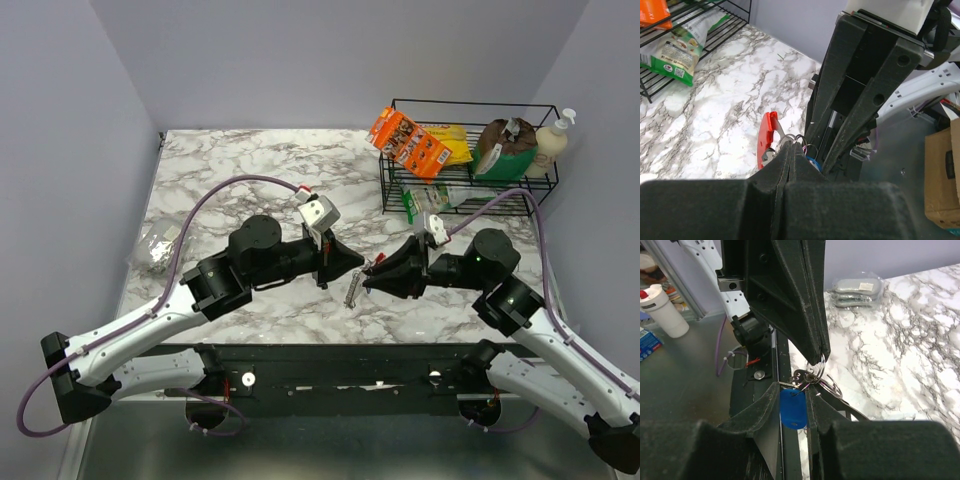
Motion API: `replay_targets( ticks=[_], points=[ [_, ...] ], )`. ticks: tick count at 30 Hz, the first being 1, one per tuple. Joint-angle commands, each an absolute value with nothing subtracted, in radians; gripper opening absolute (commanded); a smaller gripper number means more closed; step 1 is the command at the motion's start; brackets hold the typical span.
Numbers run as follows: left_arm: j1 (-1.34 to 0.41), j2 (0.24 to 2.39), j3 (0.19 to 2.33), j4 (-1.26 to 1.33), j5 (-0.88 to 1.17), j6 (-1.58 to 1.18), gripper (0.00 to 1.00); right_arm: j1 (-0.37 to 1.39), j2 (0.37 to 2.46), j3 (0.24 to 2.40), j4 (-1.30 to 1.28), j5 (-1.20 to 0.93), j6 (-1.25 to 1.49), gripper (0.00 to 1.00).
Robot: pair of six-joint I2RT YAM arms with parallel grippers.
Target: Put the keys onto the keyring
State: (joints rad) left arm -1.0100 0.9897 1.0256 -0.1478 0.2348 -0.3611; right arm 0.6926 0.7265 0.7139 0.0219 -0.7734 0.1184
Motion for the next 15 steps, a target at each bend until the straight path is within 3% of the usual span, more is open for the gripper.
replay_targets(
  ticks=[1, 15],
  points=[
    [-1.015, 0.962, 0.996, -0.035, 0.133, -0.4, 0.0, 0.695, 0.736, 0.696, 0.012, -0.753, 0.101, 0.0],
    [-1.016, 0.948, 0.962, 0.038, 0.16, -0.439, 0.0, 0.693, 0.749, 0.687, 0.008, -0.73, 0.095, 0.02]
  ],
)
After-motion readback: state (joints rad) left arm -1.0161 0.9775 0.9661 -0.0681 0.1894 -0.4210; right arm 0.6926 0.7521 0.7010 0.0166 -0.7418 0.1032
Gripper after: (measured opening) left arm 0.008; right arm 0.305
